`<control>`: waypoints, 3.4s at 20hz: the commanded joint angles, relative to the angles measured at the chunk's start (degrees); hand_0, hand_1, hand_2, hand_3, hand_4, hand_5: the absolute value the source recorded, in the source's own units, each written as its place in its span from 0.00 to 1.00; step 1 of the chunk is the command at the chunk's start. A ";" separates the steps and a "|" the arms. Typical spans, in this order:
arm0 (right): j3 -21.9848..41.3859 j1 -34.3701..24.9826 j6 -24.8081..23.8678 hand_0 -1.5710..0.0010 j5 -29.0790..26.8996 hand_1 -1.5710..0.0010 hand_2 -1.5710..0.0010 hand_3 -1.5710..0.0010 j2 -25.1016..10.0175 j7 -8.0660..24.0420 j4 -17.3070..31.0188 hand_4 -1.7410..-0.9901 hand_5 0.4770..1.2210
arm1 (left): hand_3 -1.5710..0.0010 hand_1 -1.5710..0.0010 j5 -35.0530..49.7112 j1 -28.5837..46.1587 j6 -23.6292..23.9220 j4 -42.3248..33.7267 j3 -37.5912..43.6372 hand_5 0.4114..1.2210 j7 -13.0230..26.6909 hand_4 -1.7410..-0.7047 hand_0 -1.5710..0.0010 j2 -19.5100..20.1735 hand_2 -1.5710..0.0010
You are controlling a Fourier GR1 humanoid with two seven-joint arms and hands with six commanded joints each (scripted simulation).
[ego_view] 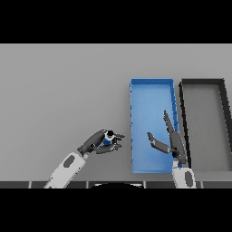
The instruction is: Pick up the blue pipe and place it into the blue bin.
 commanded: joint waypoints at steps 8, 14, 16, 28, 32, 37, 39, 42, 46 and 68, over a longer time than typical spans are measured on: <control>0.02 0.16 -0.38 1.00 1.10 1.00 1.00 1.00 -0.61 -0.27 -0.42 0.77 0.17 | 0.07 0.02 1.63 -1.76 1.54 -9.70 -0.75 0.99 3.05 0.01 0.02 -1.73 0.02; -0.34 0.82 -0.56 1.00 1.22 1.00 1.00 1.00 -1.24 -1.66 -1.49 0.81 0.17 | 0.05 0.00 1.18 -2.90 1.70 -14.21 -1.89 1.00 9.07 0.00 0.01 -1.49 0.00; -0.35 0.94 -0.80 1.00 1.08 1.00 1.00 1.00 -0.89 -0.42 -1.76 0.82 0.17 | 0.05 0.00 0.73 -3.08 1.66 -13.30 -1.55 1.00 9.00 0.00 0.00 -1.46 0.00; -1.62 -2.71 16.12 1.00 -22.07 1.00 1.00 1.00 -9.61 2.40 -11.85 0.61 0.08 | 0.05 0.00 -0.26 -3.56 0.95 -13.07 -1.47 1.00 10.65 0.00 0.00 -1.60 0.00; 2.43 -8.90 19.90 1.00 -27.28 1.00 1.00 1.00 -14.22 12.00 -17.28 0.57 0.03 | 0.05 0.00 -0.55 -3.89 1.02 -13.63 -1.38 1.00 10.39 0.00 0.00 -1.86 0.00; 7.94 -17.64 23.18 1.00 -26.38 1.00 1.00 1.00 -14.52 16.93 -16.86 0.58 0.06 | 0.06 0.00 -0.94 -3.70 0.66 -13.63 -1.70 1.00 10.62 0.00 0.00 -2.25 0.00; 10.09 -20.66 23.89 1.00 -26.15 1.00 1.00 1.00 -13.28 19.03 -15.72 0.62 0.07 | 0.05 0.00 -0.58 -3.66 -0.16 -13.29 -1.32 1.00 10.11 0.00 0.00 -1.73 0.00; 12.79 -24.73 24.17 1.00 -26.13 1.00 1.00 1.00 -11.24 22.00 -14.44 0.68 0.07 | 0.04 0.00 0.13 -3.72 -1.09 -13.49 -1.12 1.00 8.65 0.00 0.00 -1.88 0.00; 15.20 -30.00 24.96 1.00 -25.25 1.00 1.00 1.00 -8.06 24.17 -10.71 0.69 0.06 | 0.02 0.00 0.17 -3.23 -1.83 -13.83 -1.32 1.00 9.87 0.00 0.00 -1.54 0.00; 19.21 -36.66 28.00 0.02 -26.99 0.02 0.02 0.03 -2.19 19.26 -3.43 0.35 0.93 | 0.15 0.14 -0.22 -2.84 -2.43 -14.39 0.52 1.00 9.35 0.09 0.09 -1.52 0.22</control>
